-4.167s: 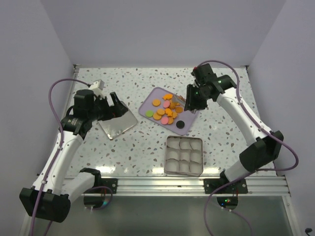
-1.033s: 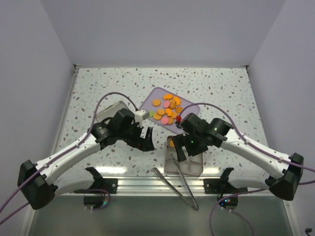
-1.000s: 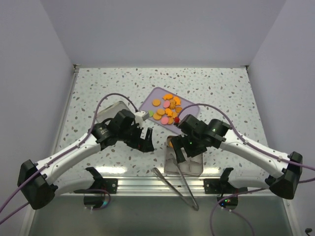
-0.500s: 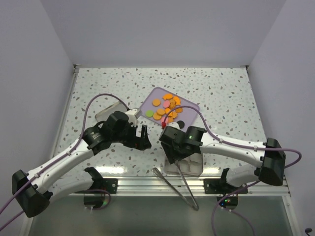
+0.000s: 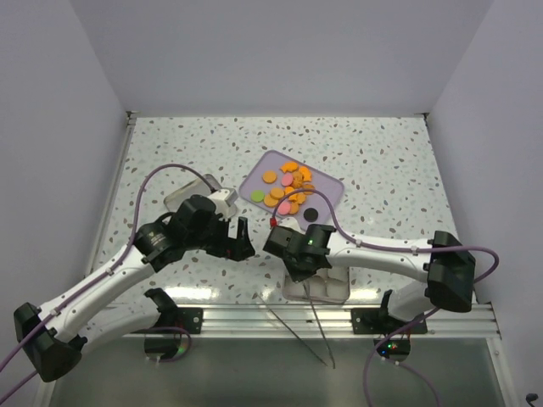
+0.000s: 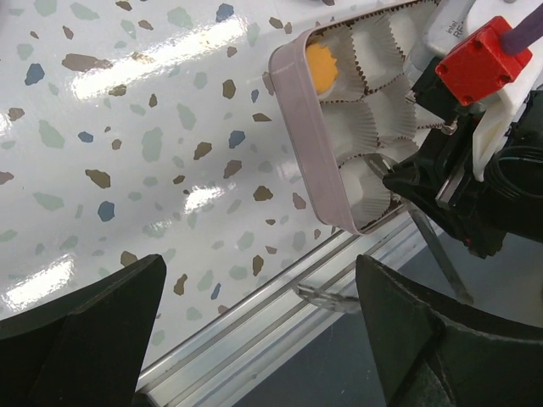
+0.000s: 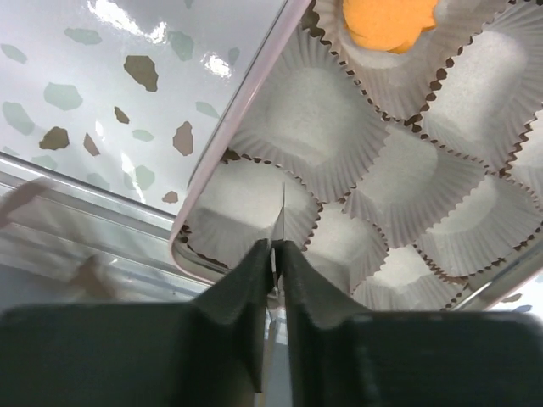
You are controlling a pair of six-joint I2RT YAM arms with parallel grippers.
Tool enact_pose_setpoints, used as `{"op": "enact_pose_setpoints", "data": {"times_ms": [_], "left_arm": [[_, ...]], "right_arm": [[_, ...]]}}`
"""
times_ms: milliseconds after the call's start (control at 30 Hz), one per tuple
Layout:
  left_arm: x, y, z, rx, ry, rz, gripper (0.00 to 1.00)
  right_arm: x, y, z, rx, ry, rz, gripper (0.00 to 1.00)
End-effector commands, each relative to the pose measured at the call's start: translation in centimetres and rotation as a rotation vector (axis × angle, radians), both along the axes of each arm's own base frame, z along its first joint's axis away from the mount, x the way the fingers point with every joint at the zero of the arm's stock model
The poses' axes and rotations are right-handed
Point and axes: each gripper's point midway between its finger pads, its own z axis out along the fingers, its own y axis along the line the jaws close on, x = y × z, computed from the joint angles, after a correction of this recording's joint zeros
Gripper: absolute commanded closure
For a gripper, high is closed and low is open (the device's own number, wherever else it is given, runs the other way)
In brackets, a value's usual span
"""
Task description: Pack the cookies
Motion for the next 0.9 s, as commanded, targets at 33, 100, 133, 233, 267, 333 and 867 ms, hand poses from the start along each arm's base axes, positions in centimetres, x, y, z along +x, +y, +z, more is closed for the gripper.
{"op": "enact_pose_setpoints", "data": {"times_ms": [33,100,133,233,267,333,867], "left_arm": [[0.0,0.3,0.3,0.002,-0.01,0.021,0.0],[0.2,0.4,0.7,0.001,-0.018,0.026,0.0],[0.3,0.3,1.1,-0.003,-0.025,0.026,0.0],[0.7,0.3,3.1,-0.015,-0.058,0.036,0.0],[0.8,0.4,3.6,-0.012,-0.063,0.04,0.0],[1.2,0.1,6.5,-0.048,-0.11,0.041,0.0],[2.3,-3.1,14.5,-0.204,-0.166,-0.017,0.0]], "right_arm": [[0.6,-0.1,0.5,0.003,-0.042,-0.023,0.94],[0.7,-0.2,1.5,0.012,-0.051,-0.027,1.0],[0.7,-0.2,2.0,0.021,-0.056,-0.028,1.0],[0.8,-0.6,4.2,0.035,-0.078,-0.03,1.0],[1.1,-0.3,5.6,0.061,-0.092,-0.033,1.0],[1.2,-1.2,7.4,0.047,-0.116,-0.043,1.0],[12.4,1.2,23.1,0.135,-0.398,-0.206,1.0]]}}
